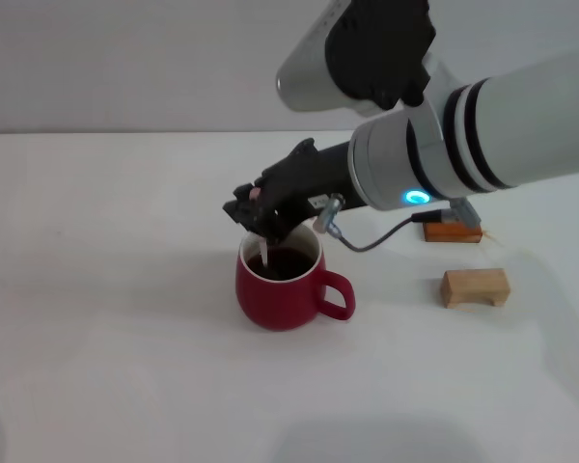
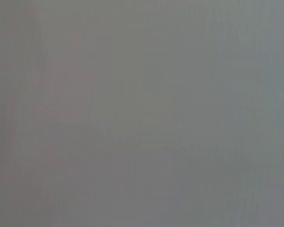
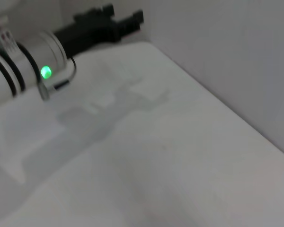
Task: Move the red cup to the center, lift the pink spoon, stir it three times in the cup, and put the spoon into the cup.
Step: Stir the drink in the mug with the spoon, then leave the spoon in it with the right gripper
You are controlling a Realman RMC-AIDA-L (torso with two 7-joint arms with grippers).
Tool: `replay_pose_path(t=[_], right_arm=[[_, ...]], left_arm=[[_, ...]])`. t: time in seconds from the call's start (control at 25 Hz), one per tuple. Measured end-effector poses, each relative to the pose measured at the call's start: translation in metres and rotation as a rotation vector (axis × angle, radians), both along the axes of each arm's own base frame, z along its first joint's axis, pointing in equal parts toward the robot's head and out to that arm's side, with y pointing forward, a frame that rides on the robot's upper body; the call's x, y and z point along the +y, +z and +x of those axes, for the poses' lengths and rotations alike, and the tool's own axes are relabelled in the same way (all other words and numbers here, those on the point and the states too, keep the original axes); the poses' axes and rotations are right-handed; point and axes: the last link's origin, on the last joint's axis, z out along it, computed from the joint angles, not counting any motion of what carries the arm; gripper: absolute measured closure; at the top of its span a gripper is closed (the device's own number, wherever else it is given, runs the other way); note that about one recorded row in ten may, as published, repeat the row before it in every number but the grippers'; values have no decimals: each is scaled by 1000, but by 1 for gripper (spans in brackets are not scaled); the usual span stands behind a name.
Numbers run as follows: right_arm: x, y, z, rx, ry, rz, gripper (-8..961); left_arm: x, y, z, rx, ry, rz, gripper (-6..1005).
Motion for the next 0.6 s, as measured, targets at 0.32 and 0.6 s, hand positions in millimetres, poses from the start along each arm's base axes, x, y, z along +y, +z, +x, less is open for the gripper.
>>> replay_pose_path(t=[0.32, 0.6], right_arm=[[23, -6, 11, -15, 48, 141, 821], [21, -12, 17, -113, 44, 140, 821]], left_arm=[[0, -1, 0, -2, -1, 0, 172], [0, -1, 0, -2, 0, 0, 172]])
